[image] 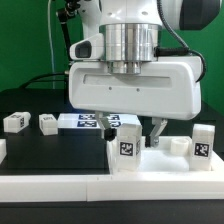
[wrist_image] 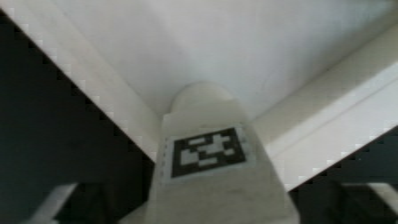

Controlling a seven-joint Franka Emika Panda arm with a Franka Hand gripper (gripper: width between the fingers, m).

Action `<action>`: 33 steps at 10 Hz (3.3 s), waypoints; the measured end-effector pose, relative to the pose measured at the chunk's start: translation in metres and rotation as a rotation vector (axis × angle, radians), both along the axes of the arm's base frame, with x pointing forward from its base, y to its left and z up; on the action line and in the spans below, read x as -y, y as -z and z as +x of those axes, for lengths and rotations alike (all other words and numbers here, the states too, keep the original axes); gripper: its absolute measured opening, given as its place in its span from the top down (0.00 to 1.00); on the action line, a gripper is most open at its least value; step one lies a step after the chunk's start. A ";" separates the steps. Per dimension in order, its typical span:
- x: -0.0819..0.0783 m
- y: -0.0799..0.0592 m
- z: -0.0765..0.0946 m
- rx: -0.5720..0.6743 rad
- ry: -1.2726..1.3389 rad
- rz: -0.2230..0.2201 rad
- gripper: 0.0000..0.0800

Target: Assemble square table

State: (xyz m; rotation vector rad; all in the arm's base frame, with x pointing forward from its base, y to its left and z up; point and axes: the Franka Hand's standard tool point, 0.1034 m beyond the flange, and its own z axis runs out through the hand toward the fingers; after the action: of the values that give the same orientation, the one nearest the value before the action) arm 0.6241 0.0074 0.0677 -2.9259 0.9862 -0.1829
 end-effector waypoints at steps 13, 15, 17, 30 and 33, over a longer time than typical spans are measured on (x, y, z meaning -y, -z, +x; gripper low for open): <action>-0.005 0.000 0.000 -0.047 1.294 0.243 0.64; -0.005 0.000 0.002 -0.036 1.437 0.271 0.64; -0.003 0.001 0.002 -0.041 1.578 0.293 0.64; -0.002 -0.001 0.003 -0.016 0.251 0.059 0.19; -0.002 -0.001 0.003 -0.016 0.246 0.058 0.35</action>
Offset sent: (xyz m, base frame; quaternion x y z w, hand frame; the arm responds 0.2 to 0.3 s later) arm 0.0000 0.0000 0.0000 0.0000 0.0000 0.1938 0.9810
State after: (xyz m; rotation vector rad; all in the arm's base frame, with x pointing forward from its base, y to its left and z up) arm 0.6267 0.0091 0.0687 -2.7508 1.3292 -0.1380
